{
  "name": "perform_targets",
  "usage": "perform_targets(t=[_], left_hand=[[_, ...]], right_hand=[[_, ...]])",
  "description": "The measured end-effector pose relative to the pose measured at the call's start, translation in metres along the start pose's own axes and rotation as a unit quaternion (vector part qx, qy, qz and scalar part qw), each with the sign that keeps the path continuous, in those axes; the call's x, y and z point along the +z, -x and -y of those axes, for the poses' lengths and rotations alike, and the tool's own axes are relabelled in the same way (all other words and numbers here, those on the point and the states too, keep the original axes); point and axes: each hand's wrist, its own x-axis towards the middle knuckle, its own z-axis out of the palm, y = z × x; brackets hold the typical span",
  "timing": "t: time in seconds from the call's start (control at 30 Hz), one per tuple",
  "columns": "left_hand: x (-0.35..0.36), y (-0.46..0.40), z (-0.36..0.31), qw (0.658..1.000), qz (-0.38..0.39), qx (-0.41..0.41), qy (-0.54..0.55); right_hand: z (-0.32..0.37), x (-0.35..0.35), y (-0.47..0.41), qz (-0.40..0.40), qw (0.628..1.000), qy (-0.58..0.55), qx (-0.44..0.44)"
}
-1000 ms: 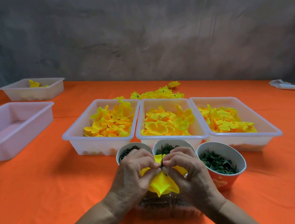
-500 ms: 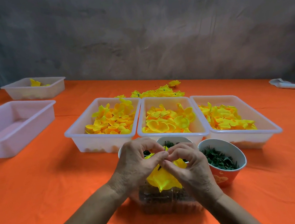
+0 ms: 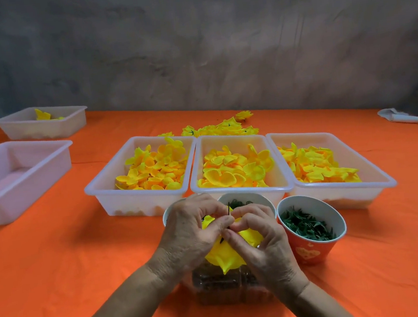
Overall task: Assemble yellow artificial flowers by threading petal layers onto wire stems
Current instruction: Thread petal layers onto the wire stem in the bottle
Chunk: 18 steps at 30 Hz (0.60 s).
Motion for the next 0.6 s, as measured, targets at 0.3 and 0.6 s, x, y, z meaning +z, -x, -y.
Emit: perform_targets(t=[0.3,0.6], left_hand=[[0.001,0.012,0.010,0.999,-0.011,-0.026,-0.017],[0.005,0.013,0.014,0.997,-0.013,0.034,-0.073]], right_hand=[[0.004,-0.024,-0.010,0.103,0.989,-0.050,0.099],[0.001,-0.018,-0.008,0.078,0.994,-0.034,0.075]])
